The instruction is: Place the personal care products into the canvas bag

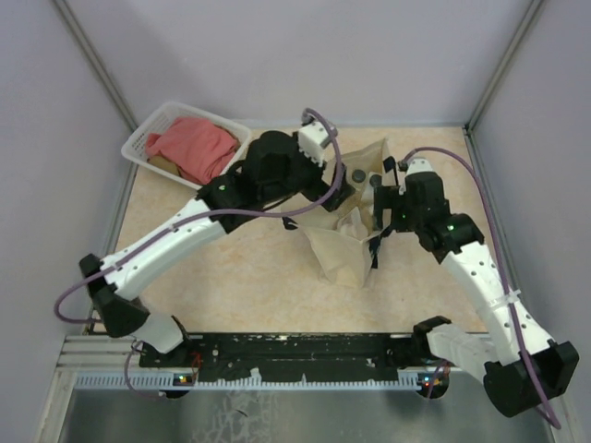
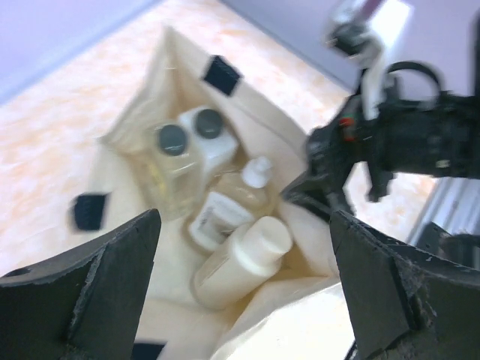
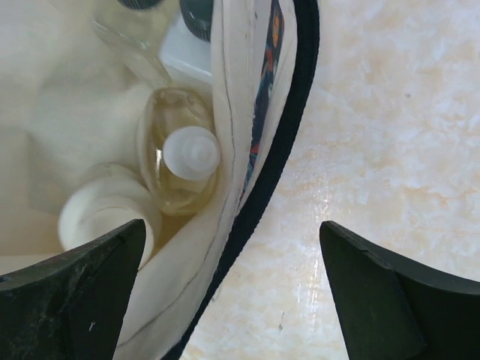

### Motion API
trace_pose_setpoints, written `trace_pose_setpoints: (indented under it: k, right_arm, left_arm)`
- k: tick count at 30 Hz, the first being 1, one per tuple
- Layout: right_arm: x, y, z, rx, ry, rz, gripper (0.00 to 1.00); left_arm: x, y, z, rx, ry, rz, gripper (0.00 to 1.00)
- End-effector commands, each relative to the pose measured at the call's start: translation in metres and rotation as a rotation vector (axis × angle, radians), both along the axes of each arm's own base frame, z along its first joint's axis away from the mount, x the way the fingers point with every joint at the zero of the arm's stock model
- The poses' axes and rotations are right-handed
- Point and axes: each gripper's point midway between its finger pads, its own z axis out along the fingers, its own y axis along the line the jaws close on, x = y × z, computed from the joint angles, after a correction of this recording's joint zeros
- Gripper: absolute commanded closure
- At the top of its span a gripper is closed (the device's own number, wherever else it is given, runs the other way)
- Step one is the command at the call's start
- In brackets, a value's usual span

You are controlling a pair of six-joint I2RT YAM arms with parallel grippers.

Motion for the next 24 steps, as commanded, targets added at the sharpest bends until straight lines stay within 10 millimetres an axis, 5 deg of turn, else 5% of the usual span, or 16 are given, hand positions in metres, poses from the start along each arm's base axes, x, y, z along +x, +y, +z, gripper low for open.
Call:
trace_pose_setpoints:
  k: [1, 6, 10, 15, 24]
  right_arm:
    - [0.007, 0.005, 0.071, 0.048, -0.192, 0.037, 0.01]
    - [0.015, -0.003, 0.107, 0.025, -0.314, 0.021, 0.01]
    - [0.026, -0.031, 0.119, -0.089, -0.378, -0.093, 0.01]
    - [0.036, -0.057, 0.119, -0.205, -0.38, -0.172, 0.01]
    - [0.051, -0.121, 0.095, -0.102, -0.339, -0.344, 0.01]
  left_arm:
    - [0.024, 0.075, 0.029, 0.011, -0.131, 0.345, 0.01]
    - [0.023, 0.136, 0.019, 0.053, -0.153, 0.519, 0.01]
    - [0.029, 0.166, 0.004, 0.068, -0.119, 0.584, 0.01]
    - [0.059, 0.201, -0.026, 0.039, -0.024, 0.627, 0.01]
    - [0.103, 0.244, -0.054, 0.017, 0.04, 0.699, 0.01]
